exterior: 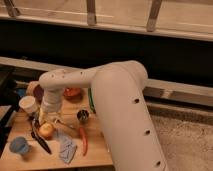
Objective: Place apple in table surface
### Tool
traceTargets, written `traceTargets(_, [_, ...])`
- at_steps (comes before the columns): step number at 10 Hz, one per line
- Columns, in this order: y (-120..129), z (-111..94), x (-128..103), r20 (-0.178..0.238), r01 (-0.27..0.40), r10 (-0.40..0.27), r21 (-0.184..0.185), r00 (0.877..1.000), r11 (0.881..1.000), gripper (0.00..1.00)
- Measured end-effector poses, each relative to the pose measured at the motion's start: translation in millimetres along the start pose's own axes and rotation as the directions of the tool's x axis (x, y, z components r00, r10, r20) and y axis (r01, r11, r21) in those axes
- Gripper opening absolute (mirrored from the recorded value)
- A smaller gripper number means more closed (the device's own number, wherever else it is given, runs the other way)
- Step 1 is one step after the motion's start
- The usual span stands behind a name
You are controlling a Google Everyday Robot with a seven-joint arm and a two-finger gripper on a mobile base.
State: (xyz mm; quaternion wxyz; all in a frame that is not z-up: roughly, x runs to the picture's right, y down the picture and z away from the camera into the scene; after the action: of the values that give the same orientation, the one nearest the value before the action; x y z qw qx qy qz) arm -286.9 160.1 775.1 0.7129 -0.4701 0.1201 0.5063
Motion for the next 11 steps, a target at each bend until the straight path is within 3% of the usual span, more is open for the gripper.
traceTargets(5, [20.3, 41.0, 5.7, -0.085, 0.009, -0.014, -0.061, 0.996, 0.998, 0.66])
traceTargets(7, [20.3, 51.7, 6.2, -0.104, 0.006, -0.013, -0.067, 0.995, 0.998, 0.66])
traceTargets(9, [14.6, 61.5, 3.8, -0.127, 0.006, -0.011, -0.035, 0.992, 0.999, 0.63])
traceTargets(11, [10.2, 63.1, 2.0, -0.130, -0.009, 0.008, -0.004, 0.991, 1.000, 0.44])
